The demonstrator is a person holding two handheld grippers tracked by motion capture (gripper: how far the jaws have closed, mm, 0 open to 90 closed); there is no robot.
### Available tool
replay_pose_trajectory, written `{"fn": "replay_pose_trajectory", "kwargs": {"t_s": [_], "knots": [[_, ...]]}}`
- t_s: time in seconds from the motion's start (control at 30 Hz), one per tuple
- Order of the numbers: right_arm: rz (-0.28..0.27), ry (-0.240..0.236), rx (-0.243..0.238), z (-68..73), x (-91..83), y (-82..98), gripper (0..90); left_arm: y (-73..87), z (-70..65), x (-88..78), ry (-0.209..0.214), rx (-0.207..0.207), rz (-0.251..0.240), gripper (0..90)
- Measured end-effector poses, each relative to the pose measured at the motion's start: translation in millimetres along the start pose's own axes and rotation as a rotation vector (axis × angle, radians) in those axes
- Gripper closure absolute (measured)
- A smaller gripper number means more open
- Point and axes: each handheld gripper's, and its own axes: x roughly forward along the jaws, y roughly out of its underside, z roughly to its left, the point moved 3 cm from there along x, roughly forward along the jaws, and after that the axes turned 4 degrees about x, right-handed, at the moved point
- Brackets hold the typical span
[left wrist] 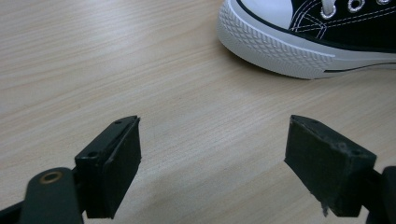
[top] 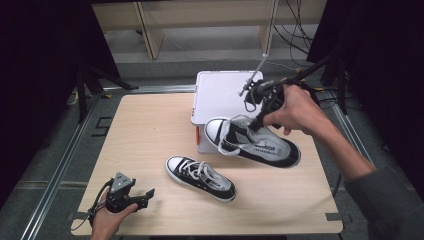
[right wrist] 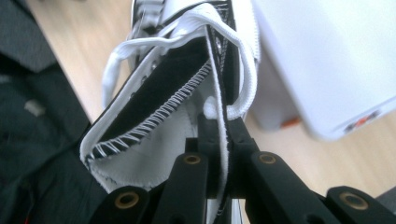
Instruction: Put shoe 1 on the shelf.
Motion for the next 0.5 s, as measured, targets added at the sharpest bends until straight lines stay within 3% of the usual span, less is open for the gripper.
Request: {"fn": "replay_pose_trajectory", "kwargs": {"t_s": [0.1,0.2,0.27,0.3,0.5], "knots": [[-0.029,-0.004,0.015,-5.4,-2.1,-20.4,88.3,0.5,-1.8,-0.4,0.000,-0.023,0.003,17.9],[-0.055,0.012,0.044,-17.0,-2.4,-40.4,88.3,-0.5,0.0,0.0,0.008,-0.002,-0.009,17.9],[-0.064,0.021,0.070,-25.3,-1.6,-53.1,88.3,0.0,-2.0,-0.6,0.008,-0.030,-0.009,17.9],[-0.069,0.030,0.080,-30.8,-1.3,-59.3,88.3,0.1,-1.0,-0.6,0.008,-0.019,-0.005,17.9],[-0.116,0.081,0.210,-64.5,4.4,-90.3,88.3,-0.6,-3.2,-1.0,0.012,-0.041,-0.008,17.9]]}}
